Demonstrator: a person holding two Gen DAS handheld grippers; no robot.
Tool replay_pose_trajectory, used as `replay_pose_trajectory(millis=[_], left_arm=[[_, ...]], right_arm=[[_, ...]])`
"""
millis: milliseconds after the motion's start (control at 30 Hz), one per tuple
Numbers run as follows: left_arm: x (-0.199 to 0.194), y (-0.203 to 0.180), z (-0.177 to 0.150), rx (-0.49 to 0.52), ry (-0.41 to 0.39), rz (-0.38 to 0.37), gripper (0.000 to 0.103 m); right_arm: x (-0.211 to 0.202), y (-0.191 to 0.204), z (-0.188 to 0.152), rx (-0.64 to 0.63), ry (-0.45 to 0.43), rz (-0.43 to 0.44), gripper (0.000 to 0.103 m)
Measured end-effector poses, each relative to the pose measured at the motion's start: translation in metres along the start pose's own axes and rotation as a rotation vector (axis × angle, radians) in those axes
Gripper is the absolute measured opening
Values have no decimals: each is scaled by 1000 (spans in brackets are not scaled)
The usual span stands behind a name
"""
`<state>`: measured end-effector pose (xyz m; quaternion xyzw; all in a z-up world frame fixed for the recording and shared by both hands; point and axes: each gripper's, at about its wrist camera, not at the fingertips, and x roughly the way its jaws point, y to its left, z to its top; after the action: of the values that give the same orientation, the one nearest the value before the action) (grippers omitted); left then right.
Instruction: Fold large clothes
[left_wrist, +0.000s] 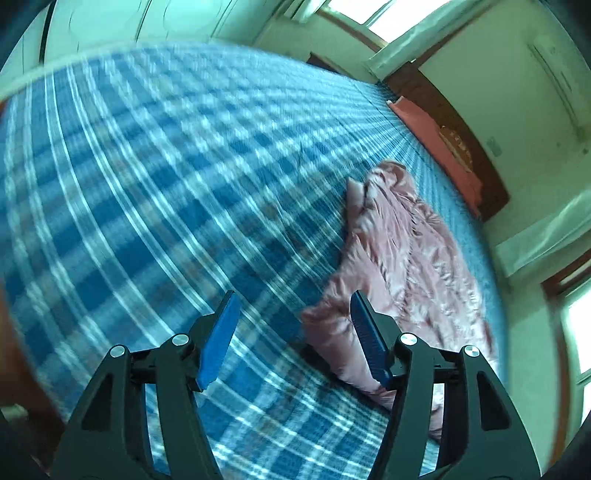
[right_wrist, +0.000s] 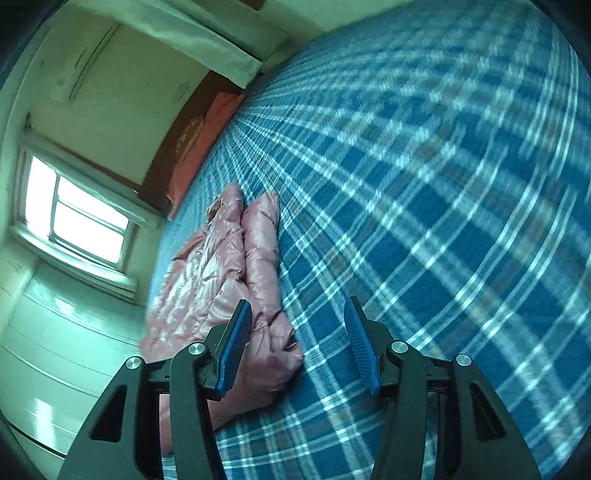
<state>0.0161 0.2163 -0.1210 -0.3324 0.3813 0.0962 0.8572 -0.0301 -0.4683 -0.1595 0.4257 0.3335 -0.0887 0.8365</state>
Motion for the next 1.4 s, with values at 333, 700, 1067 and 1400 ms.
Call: replay_pose_trajectory(millis=[333, 700, 1067, 1400], left_arm=[[-25, -82, -10, 419, -177, 162, 62], [28, -186, -46, 676, -142, 160, 62], [111, -197, -72, 760, -5, 257, 62], [86, -227, -46, 766, -74, 204, 59]], right_arm=[[-8, 97, -13, -401, -43, -205, 52], [61, 213, -67, -737, 67, -175, 52], [143, 225, -105, -854, 186, -250, 53], [135, 268, -72, -836, 148, -201, 52]])
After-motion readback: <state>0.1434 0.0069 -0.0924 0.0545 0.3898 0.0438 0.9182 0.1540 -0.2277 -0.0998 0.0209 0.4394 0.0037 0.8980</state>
